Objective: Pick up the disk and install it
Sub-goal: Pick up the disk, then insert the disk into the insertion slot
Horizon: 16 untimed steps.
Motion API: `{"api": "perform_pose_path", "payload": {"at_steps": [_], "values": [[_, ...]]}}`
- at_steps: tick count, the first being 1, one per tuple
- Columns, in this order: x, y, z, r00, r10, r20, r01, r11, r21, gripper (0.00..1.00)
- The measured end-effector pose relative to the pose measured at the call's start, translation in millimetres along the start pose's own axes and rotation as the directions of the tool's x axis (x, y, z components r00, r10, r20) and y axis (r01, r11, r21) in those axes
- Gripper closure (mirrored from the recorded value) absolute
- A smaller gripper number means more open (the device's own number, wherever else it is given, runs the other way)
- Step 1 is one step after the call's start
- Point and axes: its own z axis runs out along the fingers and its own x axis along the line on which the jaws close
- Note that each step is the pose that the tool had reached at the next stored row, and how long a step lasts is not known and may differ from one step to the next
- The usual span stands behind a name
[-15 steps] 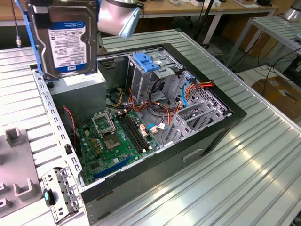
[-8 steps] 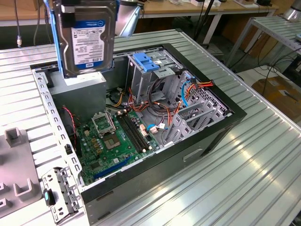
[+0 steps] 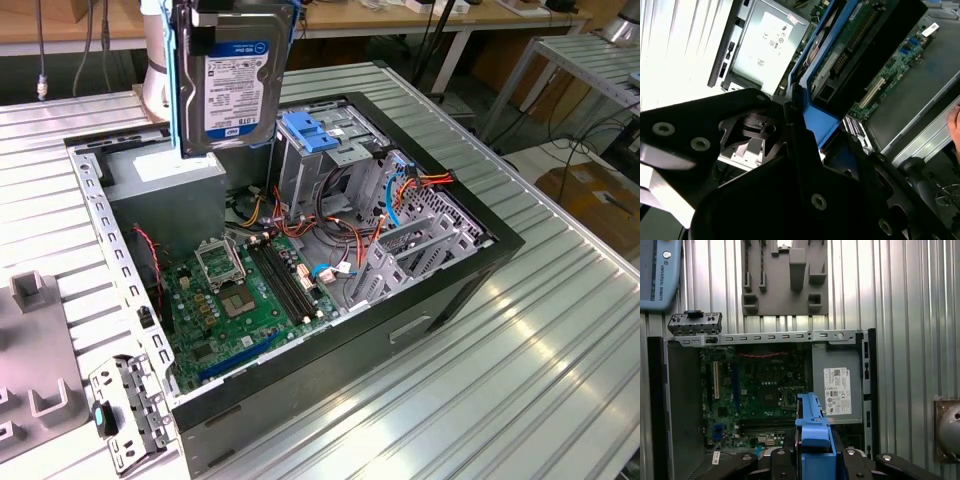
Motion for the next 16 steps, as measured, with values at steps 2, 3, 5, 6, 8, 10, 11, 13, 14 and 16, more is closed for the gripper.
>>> {"api": "perform_pose_path", "payload": {"at_steps": [2,3,5,6,8,10,11,13,14,16], "values": [[-0.1,-0.5,0.0,1.0000,0.000,0.0000,0.000,1.0000,0.0000,0.63],[-0.1,-1.0,0.0,1.0000,0.000,-0.0001,0.000,1.0000,0.0000,0.63],[0.1,-1.0,0.0,1.0000,0.000,0.0000,0.000,1.0000,0.0000,0.63],[0.5,-1.0,0.0,1.0000,0.000,0.0000,0.000,1.0000,0.0000,0.63],[1.7,-1.1,0.0,1.0000,0.000,0.0000,0.000,1.0000,0.0000,0.63],[2.7,-1.1,0.0,1.0000,0.000,-0.0001,0.000,1.0000,0.0000,0.63],[3.1,-1.1,0.0,1.0000,0.000,0.0000,0.000,1.0000,0.0000,0.63],[4.4,-1.2,0.0,1.0000,0.000,0.0000,0.000,1.0000,0.0000,0.63],[5.1,-1.2,0.0,1.0000,0.000,0.0000,0.000,1.0000,0.0000,0.63],[6.5,-1.3,0.0,1.0000,0.000,0.0000,0.000,1.0000,0.0000,0.63]]}}
